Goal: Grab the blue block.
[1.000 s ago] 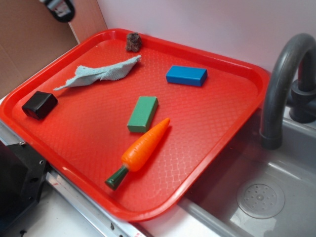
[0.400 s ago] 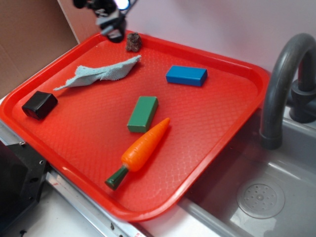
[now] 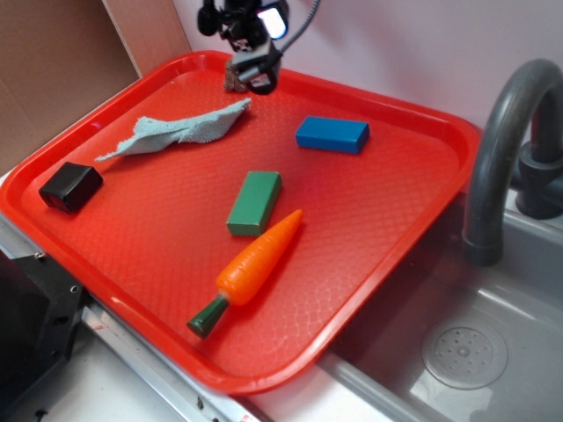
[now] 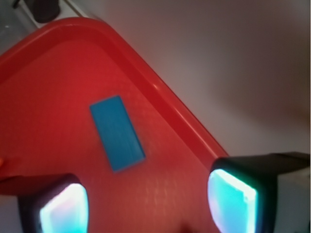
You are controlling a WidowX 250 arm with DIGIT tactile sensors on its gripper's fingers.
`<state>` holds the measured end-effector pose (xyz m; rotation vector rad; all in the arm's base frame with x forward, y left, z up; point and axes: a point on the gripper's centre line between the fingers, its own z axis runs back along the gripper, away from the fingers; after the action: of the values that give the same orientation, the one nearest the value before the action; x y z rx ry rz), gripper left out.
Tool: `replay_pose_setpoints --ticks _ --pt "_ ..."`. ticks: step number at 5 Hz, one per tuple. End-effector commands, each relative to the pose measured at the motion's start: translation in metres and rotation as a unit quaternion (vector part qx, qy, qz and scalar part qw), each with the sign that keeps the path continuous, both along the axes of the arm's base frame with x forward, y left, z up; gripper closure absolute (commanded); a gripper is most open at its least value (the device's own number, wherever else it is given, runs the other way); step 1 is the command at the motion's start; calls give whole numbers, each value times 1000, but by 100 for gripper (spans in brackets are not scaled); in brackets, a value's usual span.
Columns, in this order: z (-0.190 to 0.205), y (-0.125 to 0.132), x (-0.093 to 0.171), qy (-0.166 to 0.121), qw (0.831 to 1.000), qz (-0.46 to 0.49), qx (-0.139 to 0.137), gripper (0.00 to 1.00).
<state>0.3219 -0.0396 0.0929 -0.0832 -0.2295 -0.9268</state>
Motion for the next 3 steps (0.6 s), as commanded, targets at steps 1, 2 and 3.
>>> replay_pose_setpoints --ticks 1,2,3 --pt "-4 -27 4 -6 999 -48 3 0" --pt "-21 -26 10 23 999 -44 22 0" --pt "-37 -28 15 33 998 -52 29 0"
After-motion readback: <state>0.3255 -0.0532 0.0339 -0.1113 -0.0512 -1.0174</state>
